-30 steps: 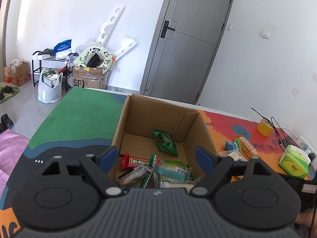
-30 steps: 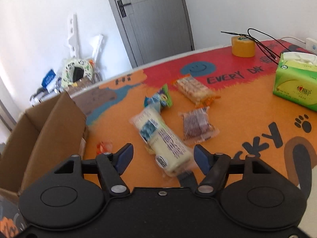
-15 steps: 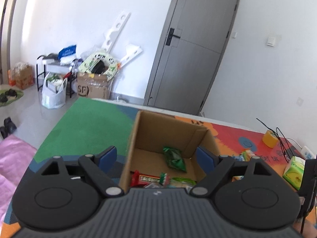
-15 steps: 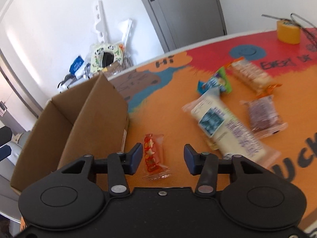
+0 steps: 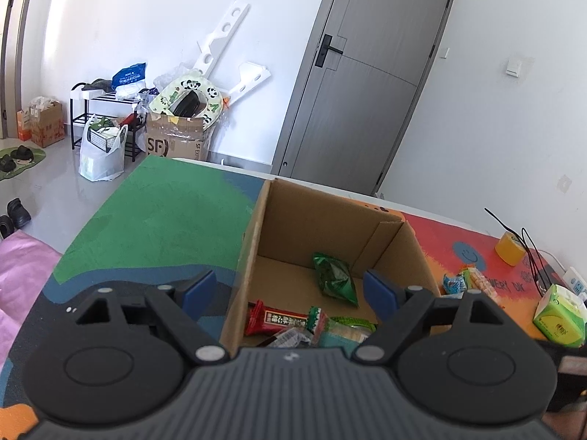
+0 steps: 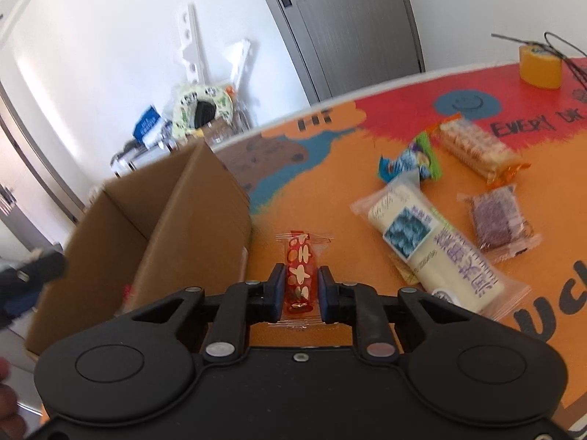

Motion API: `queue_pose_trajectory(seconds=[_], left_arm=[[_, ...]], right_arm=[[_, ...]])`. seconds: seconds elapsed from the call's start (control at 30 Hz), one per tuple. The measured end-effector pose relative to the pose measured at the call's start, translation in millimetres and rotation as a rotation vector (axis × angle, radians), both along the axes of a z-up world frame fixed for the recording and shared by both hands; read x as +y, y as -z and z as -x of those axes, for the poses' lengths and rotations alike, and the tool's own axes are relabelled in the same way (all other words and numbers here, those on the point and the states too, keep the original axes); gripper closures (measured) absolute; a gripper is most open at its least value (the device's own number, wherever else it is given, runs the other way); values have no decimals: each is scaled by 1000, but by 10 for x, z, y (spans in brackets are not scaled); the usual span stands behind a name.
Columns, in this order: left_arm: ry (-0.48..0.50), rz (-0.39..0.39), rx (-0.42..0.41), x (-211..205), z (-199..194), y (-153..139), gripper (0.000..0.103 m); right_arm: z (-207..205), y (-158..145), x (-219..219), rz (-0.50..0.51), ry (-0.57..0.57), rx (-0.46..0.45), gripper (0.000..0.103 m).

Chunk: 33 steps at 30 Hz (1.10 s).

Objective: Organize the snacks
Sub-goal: 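Grasp the small red-and-white packet with the right gripper, then carry the packet over the box and open the right gripper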

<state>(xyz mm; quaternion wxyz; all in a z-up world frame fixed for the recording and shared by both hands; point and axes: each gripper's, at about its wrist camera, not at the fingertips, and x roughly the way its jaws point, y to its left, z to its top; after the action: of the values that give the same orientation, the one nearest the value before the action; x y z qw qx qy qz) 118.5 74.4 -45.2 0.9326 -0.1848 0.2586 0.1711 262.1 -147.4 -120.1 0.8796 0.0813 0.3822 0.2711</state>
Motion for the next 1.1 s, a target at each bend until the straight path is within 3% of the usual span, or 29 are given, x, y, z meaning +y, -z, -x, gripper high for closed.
queue_pose_trajectory(seconds=[0.4, 0.83, 0.93, 0.97, 1.1], left_arm=[[-3, 5, -22, 15, 65, -61, 17], [-46, 33, -57, 246, 288, -110, 17], [-45, 42, -54, 270, 302, -103, 17], [-42, 43, -53, 254, 300, -104, 17], [-26, 41, -56, 190, 286, -128, 17]], right_arm=[[179, -560, -18, -123, -35, -136, 84], [378, -866, 591, -167, -189, -185, 83], [433, -877, 689, -177, -232, -186, 66], [453, -881, 693, -167, -227, -193, 53], [440, -890, 574, -151, -183, -192, 49]])
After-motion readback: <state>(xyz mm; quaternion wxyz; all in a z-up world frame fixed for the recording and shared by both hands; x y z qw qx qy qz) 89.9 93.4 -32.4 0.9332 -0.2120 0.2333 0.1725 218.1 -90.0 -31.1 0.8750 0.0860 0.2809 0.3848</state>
